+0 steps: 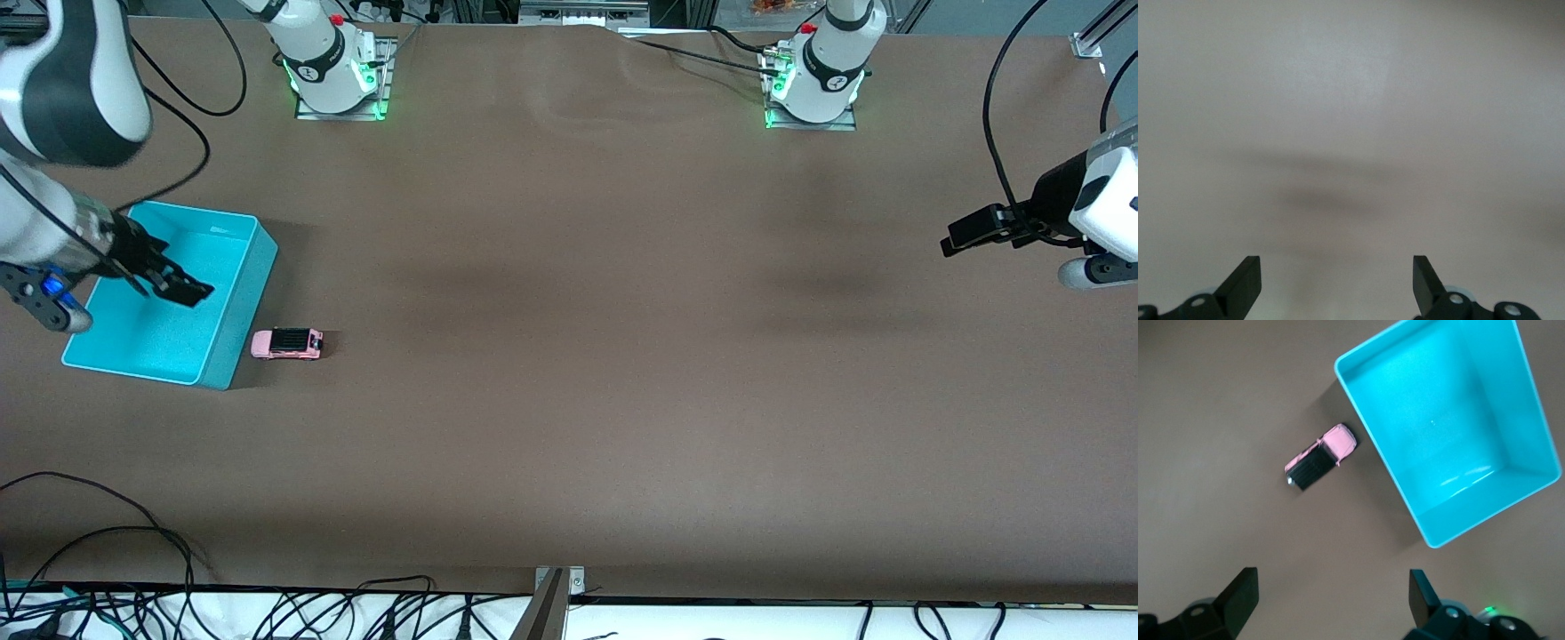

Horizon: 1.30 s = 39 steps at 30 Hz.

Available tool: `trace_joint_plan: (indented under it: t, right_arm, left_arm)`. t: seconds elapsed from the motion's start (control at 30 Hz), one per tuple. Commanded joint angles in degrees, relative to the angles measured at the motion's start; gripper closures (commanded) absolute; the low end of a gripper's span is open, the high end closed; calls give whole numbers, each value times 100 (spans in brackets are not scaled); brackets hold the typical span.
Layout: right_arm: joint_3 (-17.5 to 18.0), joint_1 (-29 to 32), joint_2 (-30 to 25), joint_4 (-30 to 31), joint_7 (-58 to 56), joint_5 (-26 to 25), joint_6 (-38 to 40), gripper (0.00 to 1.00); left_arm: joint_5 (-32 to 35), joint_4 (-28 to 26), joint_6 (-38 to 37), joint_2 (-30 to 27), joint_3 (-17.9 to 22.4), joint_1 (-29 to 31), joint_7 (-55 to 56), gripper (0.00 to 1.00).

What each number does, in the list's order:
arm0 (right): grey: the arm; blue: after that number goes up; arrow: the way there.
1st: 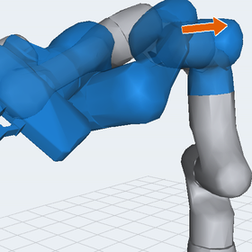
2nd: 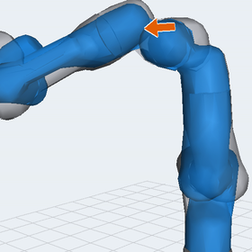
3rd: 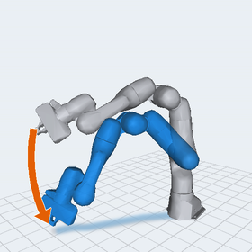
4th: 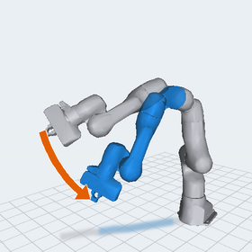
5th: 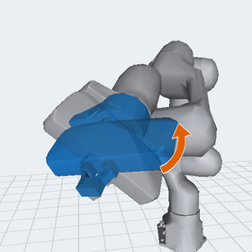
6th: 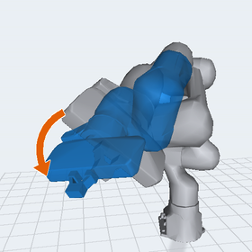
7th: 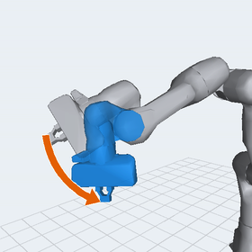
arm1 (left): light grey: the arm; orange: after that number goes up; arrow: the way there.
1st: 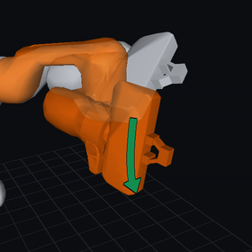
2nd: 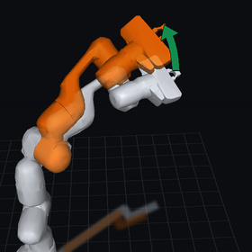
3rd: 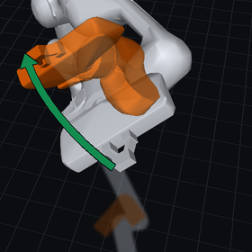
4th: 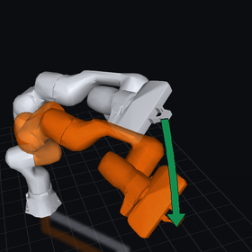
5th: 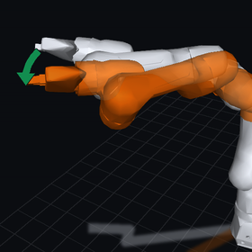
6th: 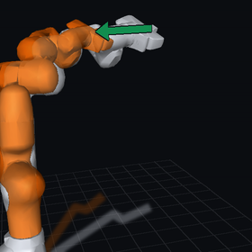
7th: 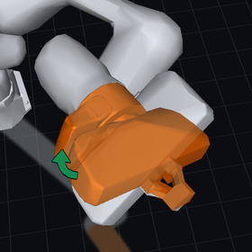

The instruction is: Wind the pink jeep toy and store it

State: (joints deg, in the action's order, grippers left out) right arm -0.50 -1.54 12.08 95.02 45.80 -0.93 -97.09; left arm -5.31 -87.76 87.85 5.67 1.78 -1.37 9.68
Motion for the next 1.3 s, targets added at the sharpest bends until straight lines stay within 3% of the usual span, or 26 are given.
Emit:
trace_joint_plan:
  t: [0.0,0.23,0.5,0.87,1.27]
  right_arm:
    - [15,-56,400,-80,1307,-223,-248,0]
    - [6,-39,796,-37,2477,-303,-714,0]
    - [-2,-48,1192,402,4481,-382,-1866,0]
    - [-2,-48,1165,1519,4622,-399,-3193,0]
    - [-2,-179,1183,2204,5009,-417,-4397,0]
  left_arm:
    - [136,-92,-31,-119,-2,-3,-124,0]
    - [136,-92,-31,-128,7,5,-124,0]
    - [145,-92,-31,-128,7,5,-115,0]
    - [145,-92,-39,-128,7,5,-115,0]
    - [145,-92,-75,-128,7,5,-115,0]
